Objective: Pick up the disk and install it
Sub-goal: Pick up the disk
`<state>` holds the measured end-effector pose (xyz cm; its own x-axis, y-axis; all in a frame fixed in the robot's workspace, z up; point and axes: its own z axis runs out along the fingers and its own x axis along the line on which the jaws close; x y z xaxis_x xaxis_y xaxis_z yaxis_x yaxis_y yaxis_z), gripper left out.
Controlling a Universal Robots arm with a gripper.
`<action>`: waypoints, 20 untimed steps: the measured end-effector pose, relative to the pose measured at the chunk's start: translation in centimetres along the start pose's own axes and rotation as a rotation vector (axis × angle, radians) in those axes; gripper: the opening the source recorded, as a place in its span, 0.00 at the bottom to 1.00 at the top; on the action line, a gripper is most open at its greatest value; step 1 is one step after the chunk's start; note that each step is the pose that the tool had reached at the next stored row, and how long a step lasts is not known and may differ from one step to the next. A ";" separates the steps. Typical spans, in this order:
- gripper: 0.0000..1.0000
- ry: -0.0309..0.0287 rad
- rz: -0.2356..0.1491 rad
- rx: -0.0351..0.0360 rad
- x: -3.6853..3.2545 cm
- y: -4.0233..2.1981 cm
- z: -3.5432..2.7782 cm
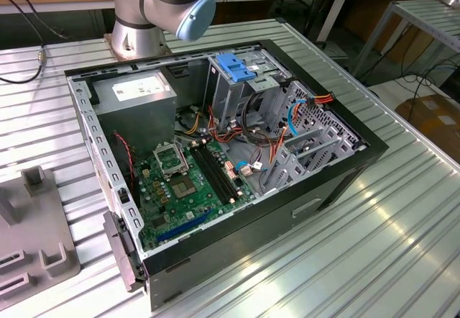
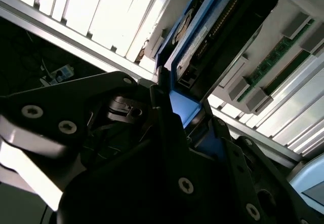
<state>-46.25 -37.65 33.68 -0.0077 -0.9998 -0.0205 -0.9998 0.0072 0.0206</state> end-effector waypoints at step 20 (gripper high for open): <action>0.37 0.0000 0.000 0.0000 -0.07 0.07 -3.42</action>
<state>-46.25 -37.65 37.11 -0.0076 -0.9998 -0.0205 -0.9998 0.0072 0.0206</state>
